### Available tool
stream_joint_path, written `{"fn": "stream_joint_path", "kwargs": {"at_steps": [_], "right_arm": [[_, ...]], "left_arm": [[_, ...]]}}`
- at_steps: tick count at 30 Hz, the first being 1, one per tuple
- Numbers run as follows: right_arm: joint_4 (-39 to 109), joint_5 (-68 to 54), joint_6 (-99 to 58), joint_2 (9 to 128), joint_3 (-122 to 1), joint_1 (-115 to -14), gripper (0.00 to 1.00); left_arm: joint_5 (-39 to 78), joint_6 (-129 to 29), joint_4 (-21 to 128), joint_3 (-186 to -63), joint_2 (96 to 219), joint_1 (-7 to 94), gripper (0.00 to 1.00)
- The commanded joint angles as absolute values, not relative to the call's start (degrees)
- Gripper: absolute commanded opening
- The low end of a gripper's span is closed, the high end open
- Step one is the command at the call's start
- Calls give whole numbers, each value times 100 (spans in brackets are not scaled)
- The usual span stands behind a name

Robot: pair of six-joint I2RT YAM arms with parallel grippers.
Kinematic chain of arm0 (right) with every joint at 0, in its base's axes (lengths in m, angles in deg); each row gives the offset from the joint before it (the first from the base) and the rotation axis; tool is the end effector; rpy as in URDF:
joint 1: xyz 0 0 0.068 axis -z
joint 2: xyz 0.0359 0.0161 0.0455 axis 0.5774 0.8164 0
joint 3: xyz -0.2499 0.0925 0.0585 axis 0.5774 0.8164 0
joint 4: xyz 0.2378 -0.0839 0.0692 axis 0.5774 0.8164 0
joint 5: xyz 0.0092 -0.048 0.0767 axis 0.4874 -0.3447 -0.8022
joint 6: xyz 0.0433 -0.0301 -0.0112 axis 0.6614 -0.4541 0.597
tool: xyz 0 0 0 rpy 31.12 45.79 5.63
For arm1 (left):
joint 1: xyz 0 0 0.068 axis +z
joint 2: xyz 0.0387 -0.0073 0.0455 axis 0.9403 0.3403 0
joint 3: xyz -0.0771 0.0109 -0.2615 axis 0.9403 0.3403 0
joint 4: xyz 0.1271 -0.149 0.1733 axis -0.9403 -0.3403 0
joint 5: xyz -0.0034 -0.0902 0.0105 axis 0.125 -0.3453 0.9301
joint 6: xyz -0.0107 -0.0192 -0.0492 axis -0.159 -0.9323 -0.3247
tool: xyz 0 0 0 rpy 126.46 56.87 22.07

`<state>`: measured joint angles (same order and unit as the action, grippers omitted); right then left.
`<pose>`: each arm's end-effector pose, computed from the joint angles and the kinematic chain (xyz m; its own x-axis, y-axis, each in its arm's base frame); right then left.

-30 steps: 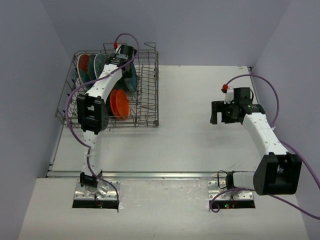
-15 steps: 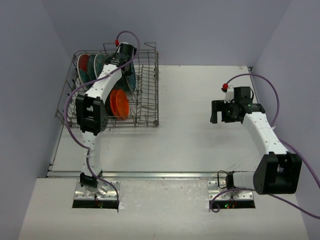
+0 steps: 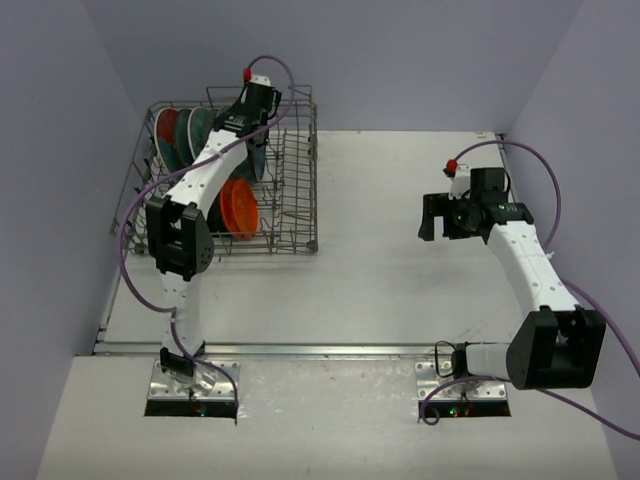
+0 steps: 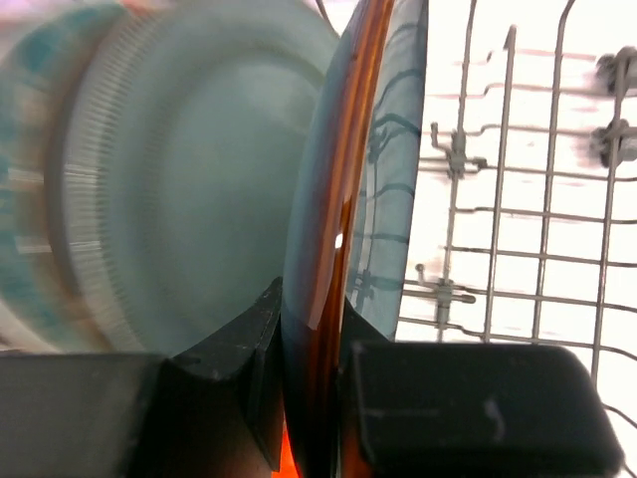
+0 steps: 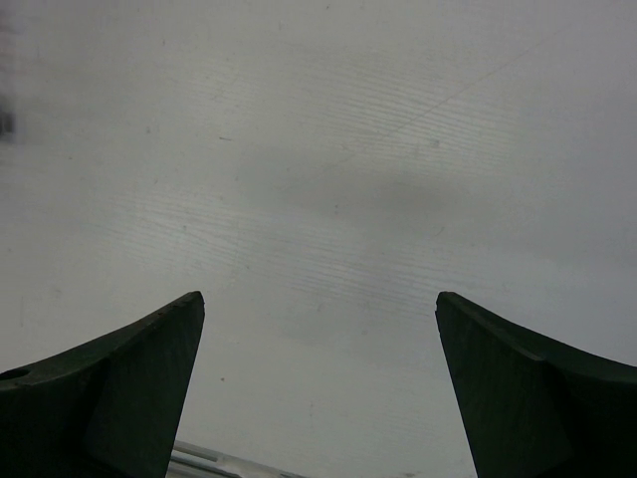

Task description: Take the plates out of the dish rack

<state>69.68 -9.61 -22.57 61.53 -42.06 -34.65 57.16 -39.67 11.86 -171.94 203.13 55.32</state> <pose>0.2670 0.0035 0.2656 -0.7985 0.0875 -0.5956 -0.0338 0.9813 0.1894 0.4708 -0.1062 0.3243 -0.6289 0.1418 -0.7644 -0.1525 0.9416 0.3002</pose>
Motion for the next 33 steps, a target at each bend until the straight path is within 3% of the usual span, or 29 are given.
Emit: {"fn": "stream_joint_path", "kwargs": {"at_steps": [1, 7, 11, 15, 20, 26, 33], "right_arm": [[6913, -1216, -2207, 5967, -4608, -3457, 99], [6766, -1590, -2125, 5776, -4752, -3457, 99], [6437, -2528, -1921, 5505, -4859, -3457, 99], [5953, -3343, -1611, 5261, -4909, -3457, 99], [5339, -4230, -900, 5215, -5130, -3483, 99], [4735, -4669, -258, 5498, -5352, -3742, 99], [4557, -4720, -106, 5946, -5656, -4428, 99]], "left_arm": [[6567, -3236, 2549, -17415, 19020, 5552, 0], [6265, -3172, 2691, -17394, 18466, 5552, 0], [5566, -3334, 2539, -17217, 17872, 5567, 0], [3642, -3689, 2072, -16927, 17341, 5670, 0], [1076, -4137, 2180, -15715, 16320, 5780, 0], [-1512, -4422, 2244, -14850, 16160, 5780, 0], [-2755, -4621, 2278, -14418, 16369, 5765, 0]]}}
